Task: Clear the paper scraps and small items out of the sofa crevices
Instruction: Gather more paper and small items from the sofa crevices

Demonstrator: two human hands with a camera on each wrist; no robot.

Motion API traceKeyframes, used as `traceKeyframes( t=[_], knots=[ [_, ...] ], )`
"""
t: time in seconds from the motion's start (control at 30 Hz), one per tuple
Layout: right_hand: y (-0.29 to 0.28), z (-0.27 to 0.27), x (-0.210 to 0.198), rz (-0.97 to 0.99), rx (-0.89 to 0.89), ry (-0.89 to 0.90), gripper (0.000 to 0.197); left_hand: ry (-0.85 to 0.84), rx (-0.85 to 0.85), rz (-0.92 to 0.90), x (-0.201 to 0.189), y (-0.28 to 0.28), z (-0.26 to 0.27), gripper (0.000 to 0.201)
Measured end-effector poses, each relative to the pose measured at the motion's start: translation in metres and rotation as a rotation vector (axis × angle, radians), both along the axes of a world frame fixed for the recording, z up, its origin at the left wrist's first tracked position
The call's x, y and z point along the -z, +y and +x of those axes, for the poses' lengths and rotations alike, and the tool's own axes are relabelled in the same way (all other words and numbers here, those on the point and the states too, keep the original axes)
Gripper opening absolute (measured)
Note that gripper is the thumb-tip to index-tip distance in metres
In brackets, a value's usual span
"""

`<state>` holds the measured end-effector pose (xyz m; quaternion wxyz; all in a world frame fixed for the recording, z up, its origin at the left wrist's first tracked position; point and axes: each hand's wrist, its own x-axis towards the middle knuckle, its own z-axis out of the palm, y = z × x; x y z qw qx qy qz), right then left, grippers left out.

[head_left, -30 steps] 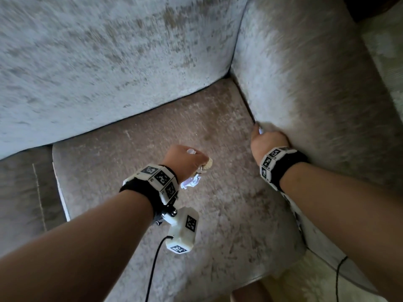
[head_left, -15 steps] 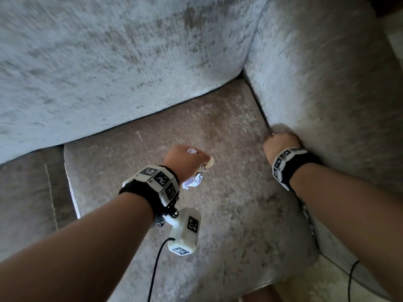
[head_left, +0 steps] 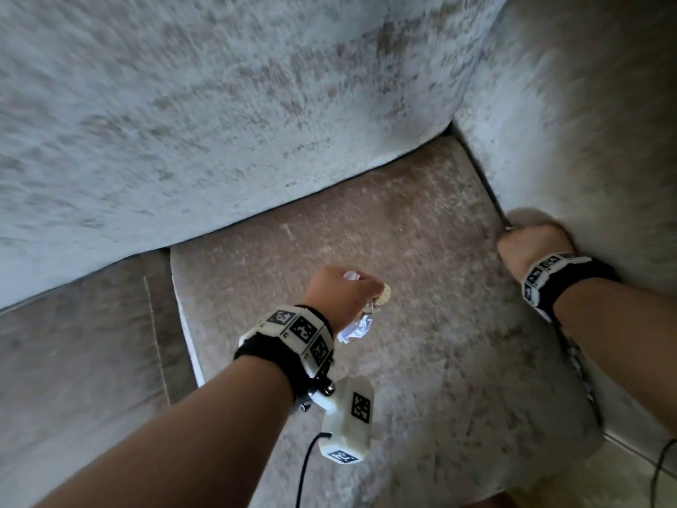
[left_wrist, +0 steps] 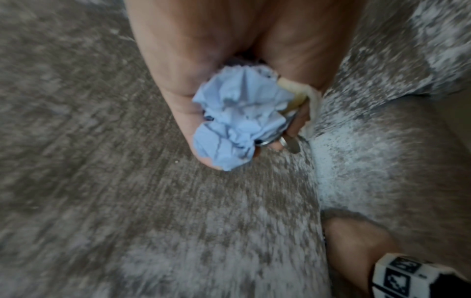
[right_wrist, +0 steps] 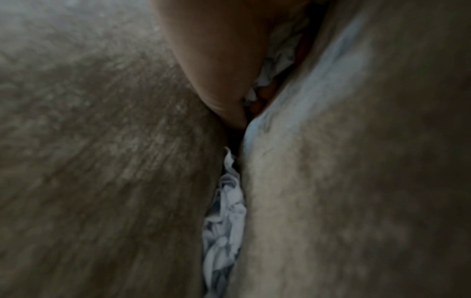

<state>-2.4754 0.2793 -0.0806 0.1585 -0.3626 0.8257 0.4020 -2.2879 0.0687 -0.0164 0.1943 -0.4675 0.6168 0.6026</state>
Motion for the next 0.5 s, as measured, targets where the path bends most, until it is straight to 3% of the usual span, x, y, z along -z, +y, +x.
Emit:
traceKeyframes(
  t=[0.37,0.5],
  knots=[
    [0.002,0.012,-0.032,-0.021,0.119,-0.12,0.031,-0.026,0.011,0.005,0.01,0.002,0.029,0.006],
    [0.016,0.034,-0.055,-0.208,0.384,-0.18,0.022,-0.019,0.054,0.036,0.004,0.01,0.017,0.009]
  ],
)
